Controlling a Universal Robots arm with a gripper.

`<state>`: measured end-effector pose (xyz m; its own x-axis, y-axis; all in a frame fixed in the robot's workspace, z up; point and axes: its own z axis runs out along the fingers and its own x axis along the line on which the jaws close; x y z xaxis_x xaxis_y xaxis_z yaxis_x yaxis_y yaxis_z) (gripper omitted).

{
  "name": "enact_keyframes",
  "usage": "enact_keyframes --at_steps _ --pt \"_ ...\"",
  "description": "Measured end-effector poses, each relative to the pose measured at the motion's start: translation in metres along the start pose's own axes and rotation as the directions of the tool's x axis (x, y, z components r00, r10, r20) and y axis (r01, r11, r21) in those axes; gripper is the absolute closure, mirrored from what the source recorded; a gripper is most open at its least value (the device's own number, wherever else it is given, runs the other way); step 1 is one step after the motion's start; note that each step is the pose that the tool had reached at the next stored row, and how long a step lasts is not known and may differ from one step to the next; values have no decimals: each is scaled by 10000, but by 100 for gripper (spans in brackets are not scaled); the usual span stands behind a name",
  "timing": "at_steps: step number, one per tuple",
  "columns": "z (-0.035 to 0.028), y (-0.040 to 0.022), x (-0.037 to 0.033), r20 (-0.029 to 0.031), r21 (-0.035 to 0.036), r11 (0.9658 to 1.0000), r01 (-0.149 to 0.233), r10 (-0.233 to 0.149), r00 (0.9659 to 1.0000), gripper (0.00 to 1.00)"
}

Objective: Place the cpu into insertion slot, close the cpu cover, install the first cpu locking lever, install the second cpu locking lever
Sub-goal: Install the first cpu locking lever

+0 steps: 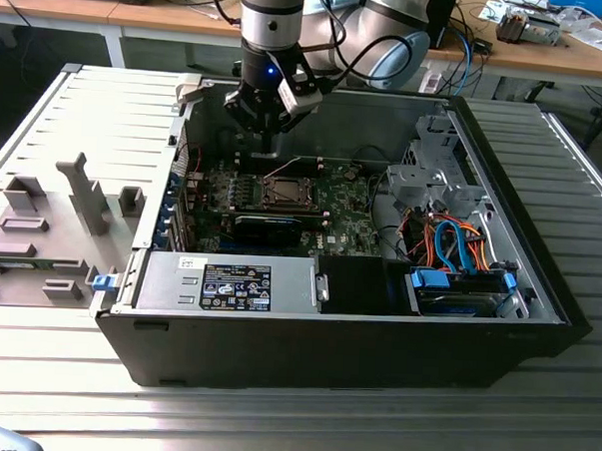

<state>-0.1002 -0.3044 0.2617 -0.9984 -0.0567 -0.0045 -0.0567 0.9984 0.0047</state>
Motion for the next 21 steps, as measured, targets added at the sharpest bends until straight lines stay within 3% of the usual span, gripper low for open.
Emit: enact_keyframes --at_steps 11,15,18,21 --pt "46 0 0 0 0 10000 -2 2 10000 89" --pt "114 1 0 1 -1 10000 -1 1 10000 89" --pt "229 14 -25 0 0 10000 -3 3 10000 89" --pt "293 43 -53 -1 1 10000 -1 1 10000 89"
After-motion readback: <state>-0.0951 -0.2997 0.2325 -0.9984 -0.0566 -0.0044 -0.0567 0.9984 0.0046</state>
